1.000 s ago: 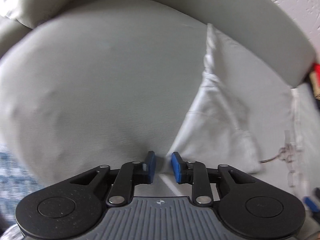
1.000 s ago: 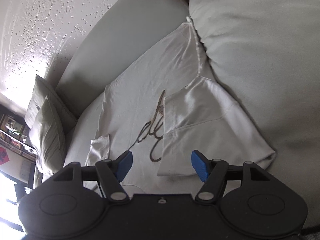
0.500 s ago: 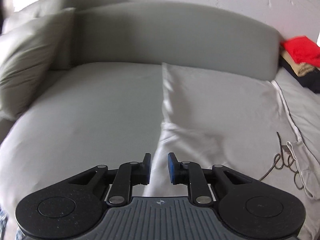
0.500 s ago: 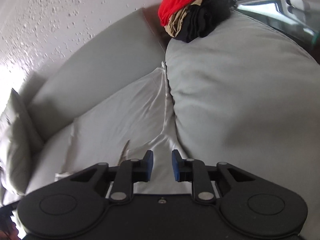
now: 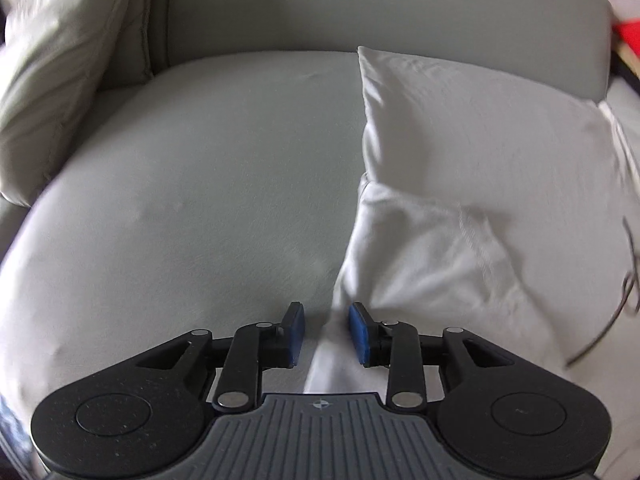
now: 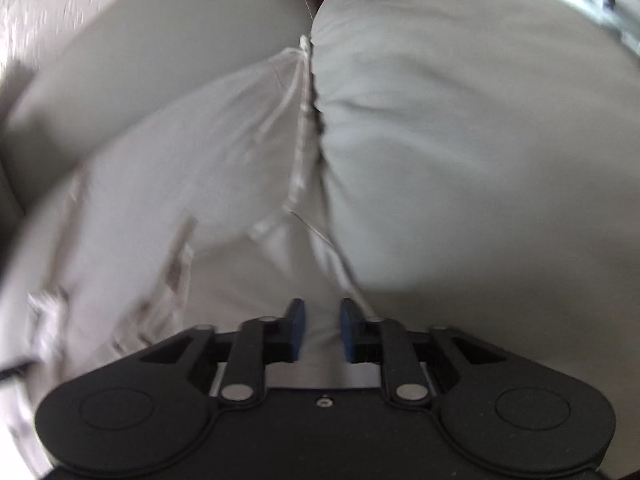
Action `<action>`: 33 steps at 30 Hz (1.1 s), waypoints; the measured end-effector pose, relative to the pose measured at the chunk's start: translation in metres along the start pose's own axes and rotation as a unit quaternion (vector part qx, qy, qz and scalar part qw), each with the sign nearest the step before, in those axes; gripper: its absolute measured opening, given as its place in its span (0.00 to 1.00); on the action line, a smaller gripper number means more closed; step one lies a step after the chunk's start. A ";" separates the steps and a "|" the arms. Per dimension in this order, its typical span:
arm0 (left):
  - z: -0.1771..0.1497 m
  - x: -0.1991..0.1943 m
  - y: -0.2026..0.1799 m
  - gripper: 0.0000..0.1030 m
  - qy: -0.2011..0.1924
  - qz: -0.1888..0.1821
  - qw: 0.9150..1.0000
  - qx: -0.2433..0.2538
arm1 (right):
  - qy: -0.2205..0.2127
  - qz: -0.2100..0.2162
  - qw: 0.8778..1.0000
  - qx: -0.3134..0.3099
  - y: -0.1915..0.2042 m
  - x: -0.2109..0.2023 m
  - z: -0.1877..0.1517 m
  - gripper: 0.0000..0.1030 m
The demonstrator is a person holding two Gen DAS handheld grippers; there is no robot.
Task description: Fold clothes
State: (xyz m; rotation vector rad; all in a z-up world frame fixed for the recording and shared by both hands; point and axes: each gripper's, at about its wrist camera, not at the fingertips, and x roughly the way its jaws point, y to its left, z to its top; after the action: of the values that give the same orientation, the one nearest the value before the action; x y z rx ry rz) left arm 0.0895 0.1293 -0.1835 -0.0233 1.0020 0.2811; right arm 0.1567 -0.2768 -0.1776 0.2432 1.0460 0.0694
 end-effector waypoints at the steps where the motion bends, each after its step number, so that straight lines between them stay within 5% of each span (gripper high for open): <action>1: -0.005 -0.004 0.002 0.33 -0.004 0.005 1.000 0.008 | 0.006 0.001 1.000 0.001 -0.004 -0.006 -0.006 0.04; 9: -0.042 -0.042 0.014 0.32 -0.007 0.042 0.998 0.045 | 0.031 0.005 1.000 0.001 -0.025 -0.058 -0.056 0.07; 11: -0.051 -0.052 0.015 0.24 -0.012 0.054 0.998 0.042 | 0.007 0.032 0.999 0.027 -0.031 -0.071 -0.058 0.20; 12: -0.053 -0.058 0.017 0.20 -0.027 0.035 0.999 0.027 | -0.005 0.046 0.998 0.040 -0.034 -0.077 -0.059 0.33; 13: -0.053 -0.064 0.019 0.22 -0.048 0.009 0.999 0.013 | -0.021 0.061 0.997 0.044 -0.033 -0.079 -0.056 0.34; 16: -0.046 -0.074 0.011 0.24 -0.100 -0.033 0.994 0.004 | -0.060 0.103 0.991 0.054 -0.028 -0.082 -0.047 0.32; 19: -0.031 -0.062 -0.009 0.24 -0.098 -0.052 0.994 0.010 | -0.069 0.114 0.990 0.051 -0.010 -0.067 -0.038 0.21; 25: -0.016 -0.031 -0.048 0.32 -0.054 -0.024 0.998 0.029 | -0.082 0.116 0.989 0.037 0.031 -0.032 -0.018 0.22; 28: -0.019 -0.022 -0.061 0.31 -0.041 -0.004 0.998 0.047 | -0.030 0.094 0.994 0.047 0.034 -0.004 -0.018 0.23; 33: -0.050 -0.044 -0.066 0.31 -0.049 -0.003 0.992 0.118 | -0.011 0.088 0.996 -0.029 0.043 -0.040 -0.049 0.23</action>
State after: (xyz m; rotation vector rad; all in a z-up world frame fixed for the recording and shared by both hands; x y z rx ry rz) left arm 0.0420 0.0481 -0.1807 0.2006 0.9318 0.1559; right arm 0.0966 -0.2341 -0.1572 0.2831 0.9983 0.2552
